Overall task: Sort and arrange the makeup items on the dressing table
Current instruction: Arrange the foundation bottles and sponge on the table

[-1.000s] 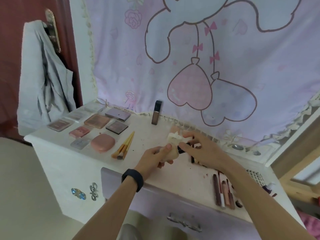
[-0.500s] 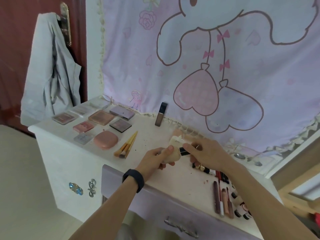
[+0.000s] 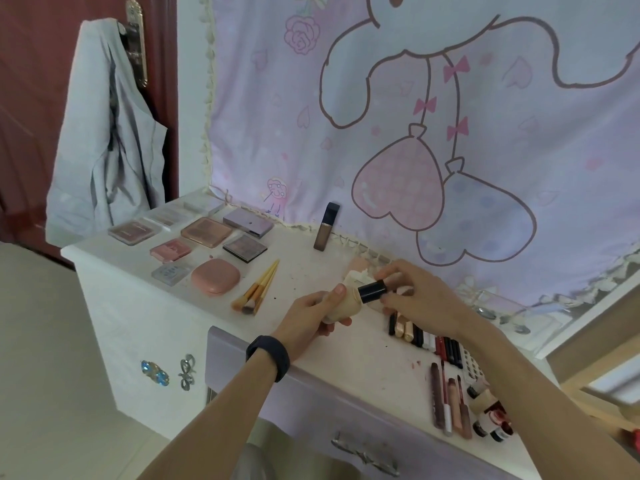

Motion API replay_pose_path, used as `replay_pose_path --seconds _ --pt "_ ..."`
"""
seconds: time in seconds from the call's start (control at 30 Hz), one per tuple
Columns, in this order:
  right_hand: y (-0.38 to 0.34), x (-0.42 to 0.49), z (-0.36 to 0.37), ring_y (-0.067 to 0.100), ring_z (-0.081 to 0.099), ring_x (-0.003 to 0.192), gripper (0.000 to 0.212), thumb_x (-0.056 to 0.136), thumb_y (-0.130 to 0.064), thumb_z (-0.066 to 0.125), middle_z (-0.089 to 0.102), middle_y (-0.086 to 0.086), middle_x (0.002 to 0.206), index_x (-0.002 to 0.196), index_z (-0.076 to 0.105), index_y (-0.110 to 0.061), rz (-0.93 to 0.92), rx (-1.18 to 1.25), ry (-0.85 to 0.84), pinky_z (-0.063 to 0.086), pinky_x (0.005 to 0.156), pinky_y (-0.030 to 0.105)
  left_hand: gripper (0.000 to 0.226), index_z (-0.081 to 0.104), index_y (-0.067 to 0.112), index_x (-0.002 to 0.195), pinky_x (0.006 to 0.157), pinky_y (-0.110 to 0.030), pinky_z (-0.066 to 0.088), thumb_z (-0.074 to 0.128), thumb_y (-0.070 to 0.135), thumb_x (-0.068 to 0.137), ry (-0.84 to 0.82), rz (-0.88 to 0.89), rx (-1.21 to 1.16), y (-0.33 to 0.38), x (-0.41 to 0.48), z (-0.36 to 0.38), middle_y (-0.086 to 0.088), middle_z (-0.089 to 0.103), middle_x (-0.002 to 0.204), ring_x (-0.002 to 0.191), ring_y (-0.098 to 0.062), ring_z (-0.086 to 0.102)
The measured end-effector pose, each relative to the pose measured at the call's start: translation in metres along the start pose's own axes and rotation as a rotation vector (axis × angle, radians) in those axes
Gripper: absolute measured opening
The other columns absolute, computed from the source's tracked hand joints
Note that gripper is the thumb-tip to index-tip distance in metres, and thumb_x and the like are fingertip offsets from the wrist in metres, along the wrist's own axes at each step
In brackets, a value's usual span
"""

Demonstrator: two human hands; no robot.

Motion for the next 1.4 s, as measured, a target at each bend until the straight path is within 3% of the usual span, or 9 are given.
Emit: replay_pose_path --seconds 0.07,0.17,0.27,0.4,0.6,0.83,1.07,1.4 --pt "-0.001 0.000 -0.002 -0.005 0.067 0.079 0.030 0.089 -0.037 0.068 0.064 -0.023 0.113 0.113 0.052 -0.049 0.001 -0.028 -0.022 0.047 0.071 0.020 0.074 0.070 0.010 0.109 0.056 -0.021 0.043 0.063 0.074 0.074 -0.005 -0.001 0.023 0.000 0.000 0.001 -0.007 0.073 0.082 0.057 -0.008 0.051" --pt "-0.001 0.003 0.001 -0.002 0.067 0.063 0.024 0.095 -0.060 0.053 0.073 -0.015 0.089 0.111 0.054 -0.041 0.049 -0.127 -0.059 0.047 0.067 0.023 0.071 0.070 0.015 0.109 0.057 -0.019 0.045 0.061 0.076 0.074 -0.017 0.000 0.073 0.000 -0.001 0.002 -0.005 0.074 0.081 0.057 -0.006 0.053" --pt "0.000 0.003 0.001 0.003 0.065 0.057 0.026 0.101 -0.053 0.046 0.072 -0.013 0.072 0.095 0.060 -0.032 0.050 -0.218 -0.061 0.048 0.061 0.022 0.067 0.070 0.017 0.110 0.058 -0.018 0.046 0.057 0.074 0.077 -0.028 -0.005 0.125 0.000 -0.002 0.003 -0.004 0.075 0.082 0.058 -0.005 0.053" --pt "0.002 0.001 -0.009 0.008 0.069 0.069 0.004 0.100 -0.035 0.057 0.071 -0.010 0.094 0.099 0.059 -0.039 0.017 -0.086 -0.014 0.058 0.070 0.030 0.068 0.069 0.013 0.113 0.057 -0.021 0.045 0.056 0.070 0.079 -0.024 -0.013 0.060 0.001 -0.002 0.002 -0.006 0.073 0.081 0.059 -0.009 0.052" --pt "0.003 -0.001 -0.014 0.003 0.064 0.084 0.020 0.099 -0.032 0.060 0.062 -0.021 0.113 0.118 0.061 -0.039 -0.034 -0.188 -0.038 0.043 0.070 0.016 0.065 0.070 0.014 0.111 0.057 -0.023 0.044 0.062 0.068 0.077 -0.030 -0.056 -0.113 0.000 0.001 -0.005 -0.009 0.071 0.081 0.059 -0.011 0.050" --pt "0.001 -0.003 -0.018 -0.006 0.048 0.088 0.027 0.100 -0.022 0.059 0.046 -0.025 0.097 0.126 0.062 -0.030 -0.133 -0.365 -0.019 0.036 0.072 0.008 0.062 0.072 0.016 0.109 0.059 -0.024 0.044 0.063 0.068 0.076 -0.046 -0.067 -0.128 -0.001 0.003 -0.007 -0.010 0.071 0.081 0.060 -0.012 0.050" --pt "-0.001 -0.006 -0.022 0.008 0.051 0.094 0.031 0.100 -0.018 0.056 0.049 -0.011 0.114 0.127 0.060 -0.032 -0.164 -0.423 -0.004 0.035 0.074 0.012 0.063 0.071 0.016 0.110 0.059 -0.023 0.044 0.064 0.068 0.075 -0.049 -0.078 -0.129 -0.001 0.003 -0.007 -0.010 0.071 0.080 0.059 -0.011 0.050" --pt "0.001 -0.014 -0.031 0.010 0.053 0.101 0.031 0.100 -0.017 0.056 0.051 -0.013 0.117 0.128 0.060 -0.032 -0.184 -0.431 0.031 0.045 0.093 0.028 0.060 0.075 0.015 0.105 0.058 -0.023 0.044 0.066 0.067 0.075 -0.045 -0.085 -0.165 -0.001 0.003 -0.007 -0.012 0.070 0.081 0.060 -0.013 0.050"
Point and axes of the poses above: each hand's wrist, its own x-axis towards the middle knuckle, its own z-axis out of the palm, y = z × x, the point moved 1 cm from there along x, towards the middle knuckle
